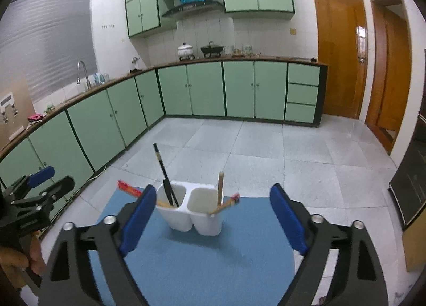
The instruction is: Organize utensils
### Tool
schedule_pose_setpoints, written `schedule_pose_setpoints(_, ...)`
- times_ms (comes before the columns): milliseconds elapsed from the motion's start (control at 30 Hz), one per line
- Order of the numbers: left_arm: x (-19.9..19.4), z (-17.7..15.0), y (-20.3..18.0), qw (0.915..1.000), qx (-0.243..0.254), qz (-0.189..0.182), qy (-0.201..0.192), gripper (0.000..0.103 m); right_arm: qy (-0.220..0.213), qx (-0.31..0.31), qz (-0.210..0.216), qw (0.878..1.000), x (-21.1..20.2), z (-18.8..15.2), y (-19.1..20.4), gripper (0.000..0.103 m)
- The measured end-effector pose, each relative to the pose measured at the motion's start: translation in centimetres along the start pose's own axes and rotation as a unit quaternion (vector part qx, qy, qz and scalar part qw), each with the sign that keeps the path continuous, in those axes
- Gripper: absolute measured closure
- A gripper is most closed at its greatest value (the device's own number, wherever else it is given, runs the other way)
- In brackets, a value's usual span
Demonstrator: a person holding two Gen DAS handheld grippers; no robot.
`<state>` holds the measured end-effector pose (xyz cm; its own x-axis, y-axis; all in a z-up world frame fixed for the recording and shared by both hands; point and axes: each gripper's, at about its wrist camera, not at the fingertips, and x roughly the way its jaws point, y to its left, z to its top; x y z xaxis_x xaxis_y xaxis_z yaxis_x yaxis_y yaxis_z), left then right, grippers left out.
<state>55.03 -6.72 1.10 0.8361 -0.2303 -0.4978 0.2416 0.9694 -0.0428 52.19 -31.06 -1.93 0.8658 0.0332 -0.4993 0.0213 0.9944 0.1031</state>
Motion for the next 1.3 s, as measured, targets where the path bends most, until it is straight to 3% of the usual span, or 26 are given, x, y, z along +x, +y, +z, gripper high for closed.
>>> schedule_pose_setpoints(167, -5.4, -4.5, 1.6, 0.9996, -0.027, -0.010, -0.001, 0.011, -0.027, -0.013, -0.004, 1.000, -4.6, -4.9, 0.8, 0.008)
schedule_pose_setpoints(333, -11.7, -9.8, 2.6, 0.9984, -0.055, 0.011, -0.006, 0.009, -0.047, -0.036, -0.015, 0.998, -9.3, -10.9, 2.1, 0.006)
schedule_pose_setpoints(500, -17.2, -15.4, 1.6, 0.9982, -0.037, 0.047, 0.001, 0.008, -0.053, -0.039, -0.025, 0.998, -14.4, -16.1, 3.7, 0.006)
schedule_pose_setpoints(633, -20.8, -19.1, 1.3, 0.9969, -0.042, 0.063, 0.023, 0.007, -0.045, -0.006, -0.013, 0.999, -17.9, -18.9, 4.5, 0.006)
schedule_pose_setpoints(767, -25.5, -22.1, 0.0, 0.9972, -0.041, 0.061, 0.015, 0.007, -0.049, -0.014, -0.008, 0.999, -21.5, -21.3, 6.4, 0.006)
schedule_pose_setpoints(1300, -40.5, -28.1, -2.1, 0.9916, -0.071, 0.106, -0.021, 0.007, -0.078, -0.025, -0.020, 0.996, -34.4, -28.7, 10.1, 0.006)
